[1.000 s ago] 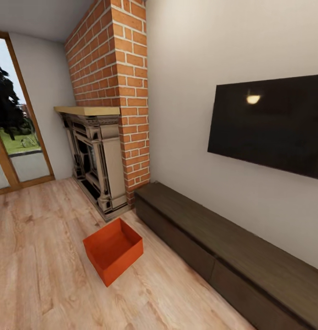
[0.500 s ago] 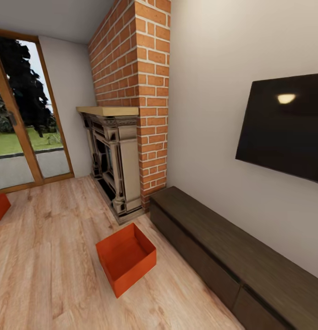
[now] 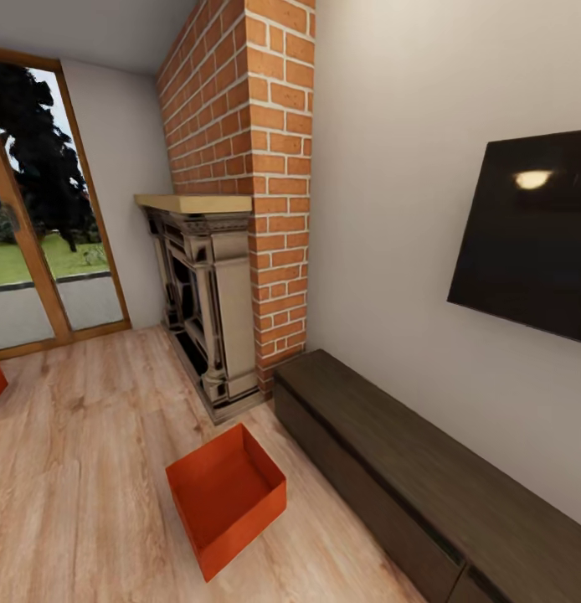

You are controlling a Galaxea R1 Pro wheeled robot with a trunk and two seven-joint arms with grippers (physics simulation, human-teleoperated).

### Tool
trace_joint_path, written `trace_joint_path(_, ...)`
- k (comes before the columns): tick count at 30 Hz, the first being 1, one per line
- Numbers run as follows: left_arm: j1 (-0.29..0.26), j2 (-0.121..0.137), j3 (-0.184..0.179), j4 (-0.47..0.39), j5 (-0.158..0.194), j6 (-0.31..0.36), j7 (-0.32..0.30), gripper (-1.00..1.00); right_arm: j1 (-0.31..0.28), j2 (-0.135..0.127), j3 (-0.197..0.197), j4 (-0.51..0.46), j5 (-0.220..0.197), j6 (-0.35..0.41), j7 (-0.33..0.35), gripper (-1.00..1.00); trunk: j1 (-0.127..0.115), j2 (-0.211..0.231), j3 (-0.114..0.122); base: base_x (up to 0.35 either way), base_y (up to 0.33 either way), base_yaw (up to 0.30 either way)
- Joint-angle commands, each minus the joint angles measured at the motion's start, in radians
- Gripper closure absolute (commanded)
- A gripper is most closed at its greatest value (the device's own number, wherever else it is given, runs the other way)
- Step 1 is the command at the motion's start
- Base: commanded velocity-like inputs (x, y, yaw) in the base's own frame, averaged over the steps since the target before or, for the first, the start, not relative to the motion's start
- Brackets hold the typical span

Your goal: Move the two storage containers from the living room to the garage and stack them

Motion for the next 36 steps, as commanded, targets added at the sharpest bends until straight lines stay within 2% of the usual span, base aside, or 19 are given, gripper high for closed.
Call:
trace_joint_path(1, 0.000, 0.000, 0.001, 0.000, 0.006, -0.003, 0.001, -1.00, -0.001, 0.000, 0.007, 0.003, -0.010, -0.006, 0.006, -1.00, 0.001, 0.000, -0.001, 0.321, 0.000, 0.000)
trace_joint_path(29, 0.000, 0.000, 0.001, -0.001, 0.005, -0.004, 0.001, -1.00, -0.001, 0.000, 0.007, 0.003, -0.011, -0.006, 0.006, -1.00, 0.001, 0.000, -0.001, 0.320, 0.000, 0.009)
trace_joint_path(36, 0.000, 0.000, 0.001, -0.001, 0.004, -0.006, 0.001, -1.00, -0.001, 0.000, 0.007, 0.003, -0.011, -0.004, 0.006, -1.00, 0.001, 0.000, -0.001, 0.123, 0.000, 0.021)
